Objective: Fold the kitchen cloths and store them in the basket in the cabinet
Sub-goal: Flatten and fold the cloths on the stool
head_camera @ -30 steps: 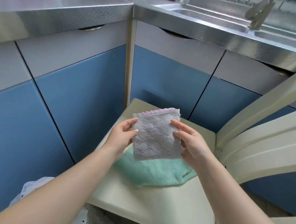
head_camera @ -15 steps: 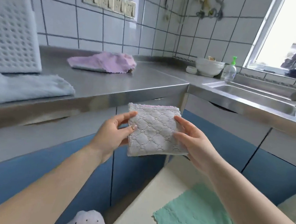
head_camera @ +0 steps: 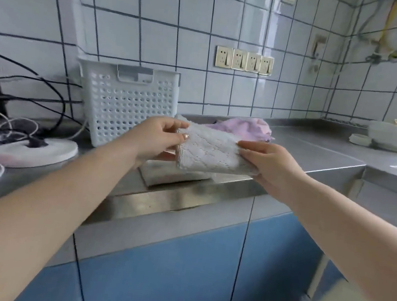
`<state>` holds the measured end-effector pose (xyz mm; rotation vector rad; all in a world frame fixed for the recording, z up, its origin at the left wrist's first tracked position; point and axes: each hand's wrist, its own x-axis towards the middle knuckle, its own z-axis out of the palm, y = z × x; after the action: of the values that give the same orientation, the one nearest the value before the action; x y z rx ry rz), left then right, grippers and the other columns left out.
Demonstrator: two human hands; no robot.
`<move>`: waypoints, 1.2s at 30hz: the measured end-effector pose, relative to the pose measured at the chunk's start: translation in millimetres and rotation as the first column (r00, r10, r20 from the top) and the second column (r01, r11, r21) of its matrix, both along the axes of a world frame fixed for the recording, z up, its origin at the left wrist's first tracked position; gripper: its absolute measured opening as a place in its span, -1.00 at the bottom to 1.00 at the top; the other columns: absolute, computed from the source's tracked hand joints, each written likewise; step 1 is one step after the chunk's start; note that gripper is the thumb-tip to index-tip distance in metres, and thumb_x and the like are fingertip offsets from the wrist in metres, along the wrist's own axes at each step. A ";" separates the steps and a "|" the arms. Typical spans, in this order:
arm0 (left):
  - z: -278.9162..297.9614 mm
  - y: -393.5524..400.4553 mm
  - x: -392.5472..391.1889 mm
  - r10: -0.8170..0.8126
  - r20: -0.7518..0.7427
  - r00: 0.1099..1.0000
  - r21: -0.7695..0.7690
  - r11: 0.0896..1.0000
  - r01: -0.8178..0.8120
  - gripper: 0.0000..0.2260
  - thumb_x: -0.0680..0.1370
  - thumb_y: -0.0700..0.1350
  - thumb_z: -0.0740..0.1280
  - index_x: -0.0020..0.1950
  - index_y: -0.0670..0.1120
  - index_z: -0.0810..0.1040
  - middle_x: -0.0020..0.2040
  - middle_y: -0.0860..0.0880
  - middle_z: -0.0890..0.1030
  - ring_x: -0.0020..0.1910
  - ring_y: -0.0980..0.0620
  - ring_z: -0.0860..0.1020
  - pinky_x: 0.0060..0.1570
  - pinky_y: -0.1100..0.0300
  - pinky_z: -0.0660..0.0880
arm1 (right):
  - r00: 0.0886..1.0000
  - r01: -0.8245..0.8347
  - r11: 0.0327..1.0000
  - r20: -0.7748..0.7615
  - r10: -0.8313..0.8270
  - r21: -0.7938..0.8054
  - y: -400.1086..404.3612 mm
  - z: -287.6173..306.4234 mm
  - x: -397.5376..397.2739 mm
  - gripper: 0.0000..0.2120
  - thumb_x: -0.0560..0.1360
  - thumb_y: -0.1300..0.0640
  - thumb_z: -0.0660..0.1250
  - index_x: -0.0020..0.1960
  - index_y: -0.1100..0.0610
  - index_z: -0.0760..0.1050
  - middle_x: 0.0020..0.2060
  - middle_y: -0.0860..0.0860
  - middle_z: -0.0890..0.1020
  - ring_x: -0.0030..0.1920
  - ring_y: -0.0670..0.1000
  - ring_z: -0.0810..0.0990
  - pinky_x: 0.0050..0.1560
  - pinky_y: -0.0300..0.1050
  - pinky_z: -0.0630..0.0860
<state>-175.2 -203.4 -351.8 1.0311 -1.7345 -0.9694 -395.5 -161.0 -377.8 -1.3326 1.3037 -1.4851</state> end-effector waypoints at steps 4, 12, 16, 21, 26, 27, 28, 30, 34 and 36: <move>7.4 -22.2 28.3 0.048 0.074 0.996 0.114 0.992 -0.056 -0.72 0.54 -0.23 0.33 0.23 -0.05 0.51 -0.26 0.04 0.53 -0.44 0.19 0.54 -0.40 0.34 0.54 | 0.986 0.007 1.000 -0.165 -0.002 0.028 -41.3 8.1 26.4 -0.77 0.53 0.25 0.27 0.16 0.13 0.57 -0.04 0.06 0.63 -0.12 -0.02 0.51 0.00 -0.14 0.54; -23.4 -51.7 49.8 0.123 0.183 0.975 0.169 0.974 -0.154 -0.67 0.52 -0.21 0.36 0.29 -0.08 0.48 -0.08 0.00 0.51 -0.25 0.13 0.55 -0.31 0.31 0.59 | 0.903 0.067 0.996 -0.428 -0.035 0.061 -87.2 -14.6 49.5 -0.73 0.52 0.19 0.29 0.20 0.10 0.57 -0.12 0.04 0.62 -0.25 -0.06 0.50 -0.20 -0.30 0.44; -35.8 -59.0 51.6 0.133 0.210 0.969 0.193 0.966 -0.174 -0.67 0.51 -0.21 0.38 0.27 -0.08 0.51 -0.11 0.01 0.49 -0.27 0.13 0.53 -0.30 0.29 0.56 | 0.844 0.069 0.996 -0.536 -0.033 0.047 -91.3 -23.6 49.5 -0.73 0.53 0.17 0.26 0.19 0.05 0.56 -0.18 -0.01 0.59 -0.35 -0.13 0.43 -0.51 -0.44 0.31; -27.4 -58.0 57.5 0.154 0.597 0.787 -0.020 0.984 -0.177 -0.69 0.52 -0.03 0.36 0.26 0.01 0.52 0.04 0.05 0.52 0.01 0.05 0.54 -0.13 0.25 0.54 | 0.670 0.044 0.999 -0.742 -0.013 0.022 -87.4 -20.1 50.0 -0.70 0.56 0.13 0.20 0.26 0.02 0.52 0.04 -0.05 0.62 -0.20 -0.07 0.51 -0.26 -0.34 0.37; -21.3 -58.8 39.6 0.292 0.712 0.638 -0.408 0.912 0.039 -0.60 0.62 -0.08 0.10 0.48 -0.01 0.27 0.53 -0.03 0.15 0.51 0.02 0.07 0.43 0.19 -0.07 | 0.427 -0.061 0.997 -0.904 -0.008 -0.038 -88.7 -18.0 66.5 -0.60 0.61 -0.03 0.00 0.43 -0.13 0.26 0.50 -0.11 0.17 0.45 0.00 0.23 0.45 0.21 0.09; -25.6 -58.9 32.3 0.223 0.761 0.609 -0.351 0.931 0.099 -0.56 0.64 -0.08 0.04 0.53 -0.04 0.14 0.55 -0.02 0.07 0.52 0.05 0.00 0.41 0.23 -0.14 | 0.363 -0.102 0.994 -0.932 0.012 -0.027 -87.1 -21.2 72.2 -0.59 0.61 -0.04 -0.04 0.43 -0.15 0.25 0.49 -0.13 0.18 0.47 -0.03 0.17 0.45 0.29 -0.04; -31.9 -60.2 26.2 0.169 0.814 0.556 -0.275 0.955 0.114 -0.53 0.64 -0.04 0.01 0.55 -0.05 0.03 0.56 -0.02 0.00 0.53 0.06 -0.04 0.42 0.22 -0.17 | 0.307 -0.131 0.991 -0.951 0.026 -0.015 -86.0 -25.2 75.6 -0.59 0.60 -0.04 -0.06 0.42 -0.15 0.25 0.48 -0.14 0.21 0.48 -0.06 0.13 0.42 0.35 -0.12; -40.8 -64.9 23.5 0.096 0.881 0.464 -0.143 0.987 0.066 -0.49 0.65 0.04 -0.04 0.55 -0.07 -0.09 0.56 -0.04 -0.08 0.53 0.05 -0.09 0.46 0.18 -0.16 | 0.258 -0.126 0.992 -0.965 0.045 0.013 -84.7 -31.5 74.4 -0.58 0.60 -0.08 -0.09 0.42 -0.15 0.24 0.46 -0.16 0.24 0.48 -0.08 0.12 0.37 0.40 -0.16; -45.5 -67.3 28.0 0.049 0.907 0.419 -0.065 0.998 0.024 -0.46 0.64 0.13 -0.08 0.55 -0.03 -0.14 0.56 0.00 -0.16 0.53 0.05 -0.17 0.49 0.06 -0.22 | 0.318 -0.017 0.997 -0.945 0.079 0.078 -82.3 -36.3 59.7 -0.56 0.60 -0.15 -0.11 0.42 -0.11 0.24 0.46 -0.13 0.23 0.46 -0.01 0.18 0.36 0.38 -0.10; -42.8 -65.5 27.3 0.059 0.912 0.406 -0.063 0.998 -0.003 -0.46 0.63 0.14 -0.07 0.55 -0.02 -0.09 0.56 0.01 -0.12 0.53 0.03 -0.12 0.50 -0.04 -0.12 | 0.320 -0.024 0.999 -0.946 0.049 0.043 -77.5 -35.0 58.4 -0.55 0.60 -0.18 -0.11 0.38 -0.08 0.31 0.43 -0.10 0.29 0.45 0.00 0.21 0.37 0.37 -0.08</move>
<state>-148.0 -268.9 -394.6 1.7591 -2.5831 -0.2352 -337.1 -238.4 -412.7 -2.3739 1.9280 -0.4769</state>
